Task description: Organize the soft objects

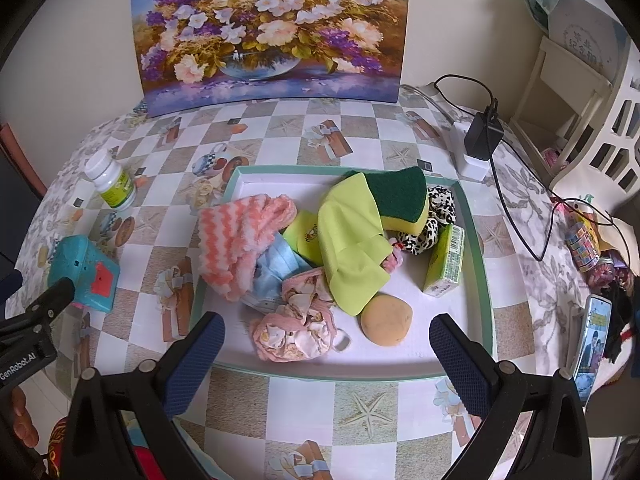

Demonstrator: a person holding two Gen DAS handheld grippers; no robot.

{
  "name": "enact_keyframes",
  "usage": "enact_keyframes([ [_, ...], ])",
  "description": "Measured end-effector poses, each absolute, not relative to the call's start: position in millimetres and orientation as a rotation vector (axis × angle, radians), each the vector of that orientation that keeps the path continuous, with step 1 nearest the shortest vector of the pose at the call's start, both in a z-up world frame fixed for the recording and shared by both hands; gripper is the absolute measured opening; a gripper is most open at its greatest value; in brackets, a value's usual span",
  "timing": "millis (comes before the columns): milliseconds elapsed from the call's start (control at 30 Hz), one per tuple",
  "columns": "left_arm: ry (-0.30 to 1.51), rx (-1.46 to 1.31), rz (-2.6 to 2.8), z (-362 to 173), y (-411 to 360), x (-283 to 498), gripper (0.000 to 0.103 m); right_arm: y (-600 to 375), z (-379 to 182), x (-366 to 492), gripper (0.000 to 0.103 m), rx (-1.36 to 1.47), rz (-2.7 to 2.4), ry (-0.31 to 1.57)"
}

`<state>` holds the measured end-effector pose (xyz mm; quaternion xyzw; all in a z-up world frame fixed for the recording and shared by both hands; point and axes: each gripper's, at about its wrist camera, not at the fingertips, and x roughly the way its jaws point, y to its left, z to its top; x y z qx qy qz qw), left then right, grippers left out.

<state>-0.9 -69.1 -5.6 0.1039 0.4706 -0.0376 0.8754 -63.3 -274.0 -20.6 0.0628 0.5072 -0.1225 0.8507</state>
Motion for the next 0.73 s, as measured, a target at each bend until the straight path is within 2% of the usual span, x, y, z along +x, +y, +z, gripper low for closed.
enact_keyframes([
  [733,0.965,0.207,-0.089,-1.8,-72.6,-3.8,0.103,-273.0,-19.1,-63.1,0.103,0.13,-0.269,1.071],
])
